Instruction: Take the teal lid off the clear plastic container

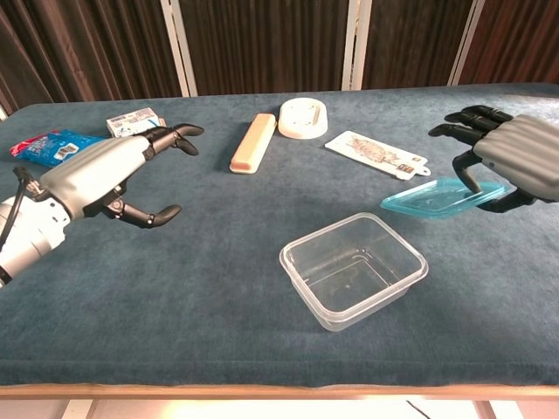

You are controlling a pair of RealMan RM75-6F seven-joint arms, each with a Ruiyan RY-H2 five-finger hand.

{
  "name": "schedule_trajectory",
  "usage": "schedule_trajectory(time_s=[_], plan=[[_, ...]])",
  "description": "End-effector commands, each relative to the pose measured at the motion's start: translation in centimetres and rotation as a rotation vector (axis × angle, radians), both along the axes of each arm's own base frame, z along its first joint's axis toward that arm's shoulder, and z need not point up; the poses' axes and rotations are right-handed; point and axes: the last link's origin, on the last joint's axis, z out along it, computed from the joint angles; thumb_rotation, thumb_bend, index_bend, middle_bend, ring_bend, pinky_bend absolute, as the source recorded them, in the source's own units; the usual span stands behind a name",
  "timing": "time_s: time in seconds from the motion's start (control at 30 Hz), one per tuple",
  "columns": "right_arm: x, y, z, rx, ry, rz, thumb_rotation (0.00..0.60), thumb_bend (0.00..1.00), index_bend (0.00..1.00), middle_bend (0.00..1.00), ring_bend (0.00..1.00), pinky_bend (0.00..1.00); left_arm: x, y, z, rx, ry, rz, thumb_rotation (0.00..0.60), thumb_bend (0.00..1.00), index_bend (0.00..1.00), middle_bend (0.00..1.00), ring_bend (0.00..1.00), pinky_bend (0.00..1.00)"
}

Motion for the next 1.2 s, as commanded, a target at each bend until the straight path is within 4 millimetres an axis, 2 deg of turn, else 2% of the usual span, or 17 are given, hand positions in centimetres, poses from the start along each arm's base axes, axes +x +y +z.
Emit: schedule_trajectory(time_s=[0.03,0.13,0.2,0.23,0.3,0.5,0.57,0.67,0.8,0.9,1.0,1.07,1.2], plan=[[-0.8,-0.1,-0.3,0.034,0.030,-0.041,0.600,0.53,0.46,0.16,0.00,0.00,-0.2,0.0,0.1,0.000,-0.001,0.005,0.600,0.35,0.00,0.15,0.02,0.10],[-1.3,0.0,-0.1,0.043,0.032,-0.067,0.600,0.45,0.15,0.07,0.00,0.00,-0.4,0.0,0.3,0.000,-0.002,0.010,0.600,0.35,0.00,0.15,0.02,0.10],[-1.8,0.2,0.1,0.050,0.040,-0.081,0.600,0.32,0.03,0.04,0.00,0.00,-0.5,-0.1,0.5,-0.001,-0.003,0.014,0.600,0.35,0.00,0.15,0.01,0.10],[-1.9,0.3,0.2,0.059,0.040,-0.086,0.600,0.28,0.01,0.03,0.00,0.00,-0.5,-0.1,0.6,-0.001,-0.005,0.016,0.600,0.34,0.00,0.15,0.01,0.10],[-2.3,0.8,0.5,0.083,0.039,-0.094,0.600,0.18,0.00,0.01,0.00,0.00,-0.8,-0.4,0.9,-0.004,-0.010,0.019,0.600,0.34,0.00,0.14,0.01,0.10],[-2.9,1.7,1.5,0.104,0.052,-0.087,0.600,0.09,0.00,0.00,0.00,0.00,-1.7,-0.9,1.7,-0.001,0.006,0.029,0.600,0.33,0.00,0.09,0.00,0.10],[-3.8,3.3,3.1,0.138,0.042,-0.102,0.600,0.08,0.00,0.00,0.00,0.00,-3.8,-1.7,3.3,0.014,0.023,0.081,0.600,0.33,0.00,0.05,0.00,0.10],[-3.5,5.3,5.8,0.151,0.022,-0.101,0.600,0.08,0.00,0.00,0.00,0.00,-5.2,-3.0,5.3,0.017,0.056,0.119,0.600,0.33,0.00,0.01,0.00,0.09],[-2.8,9.7,10.3,0.128,-0.002,-0.178,0.600,0.08,0.00,0.00,0.00,0.00,-7.4,-5.4,8.8,0.021,0.145,0.192,0.600,0.33,0.00,0.00,0.00,0.08],[-2.1,14.0,13.6,0.113,-0.027,-0.334,0.600,0.08,0.00,0.00,0.00,0.00,-8.6,-7.4,11.3,0.061,0.165,0.244,0.600,0.33,0.00,0.00,0.00,0.07],[-1.5,17.5,16.6,-0.005,-0.068,-0.456,0.600,0.08,0.00,0.00,0.00,0.00,-10.2,-9.8,13.4,0.136,0.171,0.281,0.600,0.32,0.00,0.00,0.00,0.06],[-1.7,19.0,17.8,-0.121,-0.114,-0.491,0.600,0.08,0.00,0.00,0.00,0.00,-11.1,-11.4,14.4,0.190,0.178,0.295,0.600,0.33,0.00,0.00,0.00,0.05],[-4.0,21.7,19.0,-0.352,-0.246,-0.563,0.600,0.08,0.00,0.00,0.00,0.00,-13.0,-14.3,15.6,0.286,0.167,0.326,0.600,0.33,0.00,0.00,0.00,0.02]])
